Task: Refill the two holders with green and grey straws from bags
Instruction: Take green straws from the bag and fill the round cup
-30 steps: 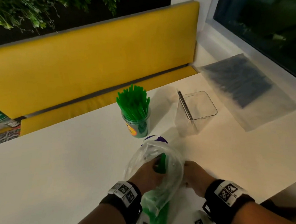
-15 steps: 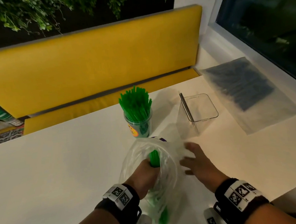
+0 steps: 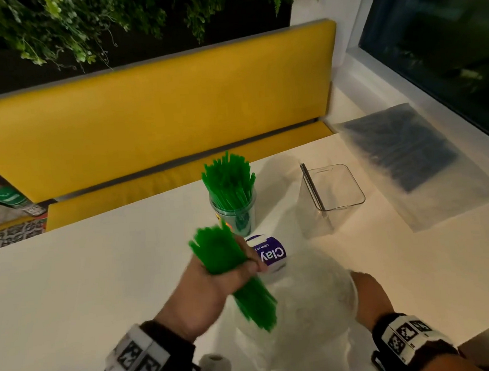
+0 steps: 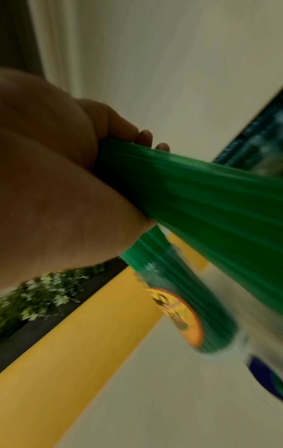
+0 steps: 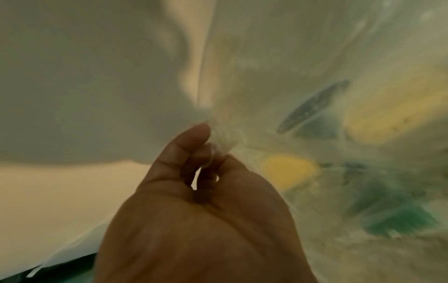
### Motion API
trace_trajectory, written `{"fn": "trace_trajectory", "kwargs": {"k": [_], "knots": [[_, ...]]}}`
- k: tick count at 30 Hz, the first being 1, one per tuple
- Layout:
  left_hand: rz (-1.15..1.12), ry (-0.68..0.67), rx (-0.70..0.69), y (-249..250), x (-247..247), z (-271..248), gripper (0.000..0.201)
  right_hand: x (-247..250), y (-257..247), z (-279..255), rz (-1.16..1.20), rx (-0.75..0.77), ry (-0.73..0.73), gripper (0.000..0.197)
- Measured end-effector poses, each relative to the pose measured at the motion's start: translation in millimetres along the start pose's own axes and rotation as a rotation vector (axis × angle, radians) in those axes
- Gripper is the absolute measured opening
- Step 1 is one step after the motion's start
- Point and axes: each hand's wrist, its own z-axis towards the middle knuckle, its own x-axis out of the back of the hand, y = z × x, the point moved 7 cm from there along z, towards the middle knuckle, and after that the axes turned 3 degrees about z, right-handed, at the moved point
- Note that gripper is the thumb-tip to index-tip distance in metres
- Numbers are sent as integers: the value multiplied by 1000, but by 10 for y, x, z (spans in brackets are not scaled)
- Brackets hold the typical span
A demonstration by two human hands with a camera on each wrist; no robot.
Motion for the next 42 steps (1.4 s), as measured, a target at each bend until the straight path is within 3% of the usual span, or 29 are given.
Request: {"fn": "trace_trajectory", "kwargs": {"k": [3,6,9,11,12,16,22,29,32,34,39,42], "knots": [[-71,195,-204,513,320,73,16,71,-2,8,66,-22,69,26],[-81,306,-316,882,543,192,24,329,-225,-129,50,-8,174,22],[-23,330,-321,1078,627,408,20,678,-919,-366,23,325,392,19],[46,335,-280,1114,644,613,12,717,-1458,-442,33,580,380,22],[64,348,-251,1112,647,721,11,684,-1676,-398,12,634,335,26],[16,410,-145,1017,681,1111,5,544,-2204,55,-115,613,254,42],[-86,522,-118,895,790,1405,13,460,-2336,396,-109,663,234,18],[-141,645,-232,843,871,1482,12,493,-2374,431,-73,679,215,19],[-63,615,-317,837,805,1467,6,534,-2383,408,-50,679,211,37],[21,591,-359,821,746,1448,16,569,-2410,407,-57,668,217,50],[52,628,-394,759,734,1417,24,618,-2535,480,-258,650,227,44],[37,655,-410,744,697,1379,15,651,-2585,509,-268,625,227,42]]}}
